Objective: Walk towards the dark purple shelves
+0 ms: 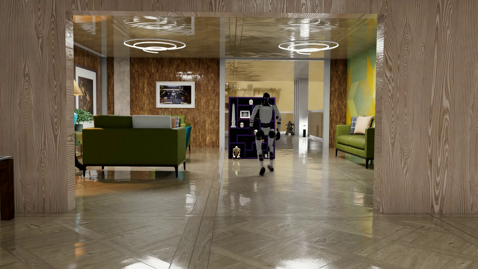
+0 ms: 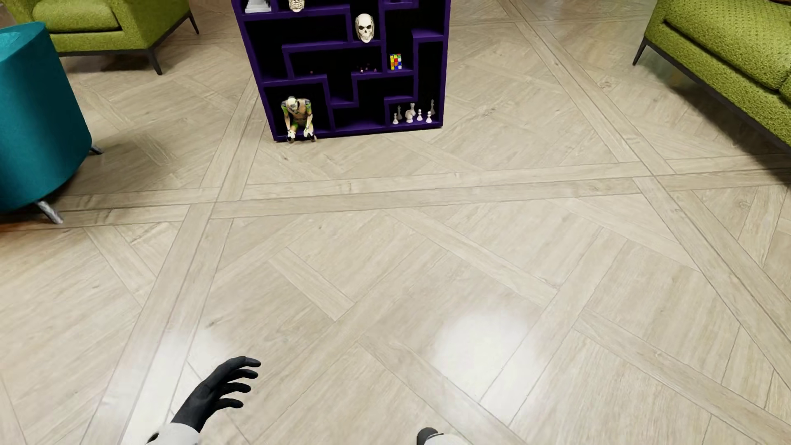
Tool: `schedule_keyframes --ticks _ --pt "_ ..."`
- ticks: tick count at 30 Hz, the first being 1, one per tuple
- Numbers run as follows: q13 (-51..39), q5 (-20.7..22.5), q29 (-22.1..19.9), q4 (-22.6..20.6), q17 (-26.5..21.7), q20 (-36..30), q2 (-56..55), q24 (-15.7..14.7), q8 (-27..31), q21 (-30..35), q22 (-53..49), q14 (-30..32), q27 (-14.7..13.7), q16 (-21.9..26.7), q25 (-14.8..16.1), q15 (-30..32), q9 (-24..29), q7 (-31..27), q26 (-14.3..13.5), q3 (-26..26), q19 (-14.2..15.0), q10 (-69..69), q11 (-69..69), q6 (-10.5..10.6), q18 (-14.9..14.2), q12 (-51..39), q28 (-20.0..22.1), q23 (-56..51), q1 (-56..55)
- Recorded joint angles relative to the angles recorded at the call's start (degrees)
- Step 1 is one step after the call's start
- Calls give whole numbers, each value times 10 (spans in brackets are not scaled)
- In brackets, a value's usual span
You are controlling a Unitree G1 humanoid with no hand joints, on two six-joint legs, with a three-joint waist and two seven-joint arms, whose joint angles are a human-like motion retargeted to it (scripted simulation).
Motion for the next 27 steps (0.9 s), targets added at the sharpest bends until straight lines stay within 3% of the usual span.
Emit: schedule_keyframes --ticks 1,2,4,5,6,8,9,12,13,14,15,16,17,18,20,21,23,25,26,27 --pt "12 8 0 10 -3 14 -11 0 0 7 0 31 0 0 0 66 -2 0 0 -15 0 15 7 2 0 4 0 7 25" --pt "28 26 0 27 -2 33 -22 0 0 -13 1 84 0 0 0 207 -15 0 0 -29 0 37 8 8 0 19 0 12 40" --pt "19 79 0 66 2 0 -16 0 0 -8 81 246 0 -18 0 313 -15 0 0 1 0 232 99 38 0 39 0 31 -25" --pt "-1 104 0 77 4 -28 16 0 0 -17 135 256 0 -25 0 310 -3 0 0 15 0 338 117 45 0 42 0 34 -76" --pt "-33 125 0 81 7 -67 62 0 0 -25 193 197 0 -28 0 287 8 0 0 37 0 430 108 47 0 38 0 26 -138" --pt "-87 126 0 52 5 -133 184 0 0 -54 287 47 0 -32 0 209 14 0 0 107 0 476 55 28 0 56 0 -33 -238" --pt "-116 111 0 35 4 -148 236 0 0 -73 314 22 0 -29 0 167 12 0 0 150 0 435 31 12 0 78 0 -67 -280" --pt "-208 75 0 36 -4 -166 345 0 0 -149 361 51 0 -17 0 68 2 0 0 260 0 136 -23 -13 0 142 0 -178 -351" --pt "-237 70 0 40 -6 -165 362 0 0 -181 370 92 0 -16 0 40 -7 0 0 277 0 23 -31 -15 0 157 0 -210 -368" --pt "-263 64 0 45 -10 -168 377 0 0 -204 375 204 0 -15 0 12 -16 0 0 283 0 -121 -30 -15 0 172 0 -235 -387" --pt "-279 53 0 47 -15 -172 395 0 0 -224 377 263 0 -15 0 -6 -22 0 0 286 0 -209 -23 -16 0 185 0 -259 -408" --pt "-283 45 0 47 -17 -174 417 0 0 -244 380 180 0 -16 0 -9 -23 0 0 290 0 -112 -9 -16 0 194 0 -285 -431" --pt "-272 40 0 47 -13 -183 435 0 0 -266 386 121 0 -16 0 4 -27 0 0 297 0 11 18 -16 0 199 0 -304 -447" --pt "-254 28 0 44 -4 -178 446 0 0 -276 393 142 0 -17 0 44 -33 0 0 307 0 69 63 -21 0 202 0 -301 -451" --pt "-212 -4 0 3 24 -146 424 0 0 -251 395 125 0 -16 0 206 -30 0 0 307 0 142 227 -45 0 195 0 -234 -407" --pt "-200 -9 0 -18 30 -122 369 0 0 -211 380 106 0 -20 0 262 -28 0 0 311 0 136 349 -46 0 183 0 -188 -371" --pt "-209 1 0 -46 36 -87 260 0 0 -149 323 95 0 -32 0 267 -16 0 0 294 0 96 530 -41 0 148 0 -16 -282" --pt "-162 -2 0 -41 39 -66 184 0 0 -131 246 84 0 -42 0 271 -4 0 0 232 0 52 499 -21 0 109 0 33 -195" --pt "-125 -12 0 -35 43 -55 150 0 0 -168 199 94 0 -44 0 305 -3 0 0 195 0 30 400 -16 0 96 0 34 -164" --pt "-109 -7 0 -36 38 -48 134 0 0 -120 156 117 0 -39 0 347 -6 0 0 170 0 0 259 -16 0 82 0 52 -130"
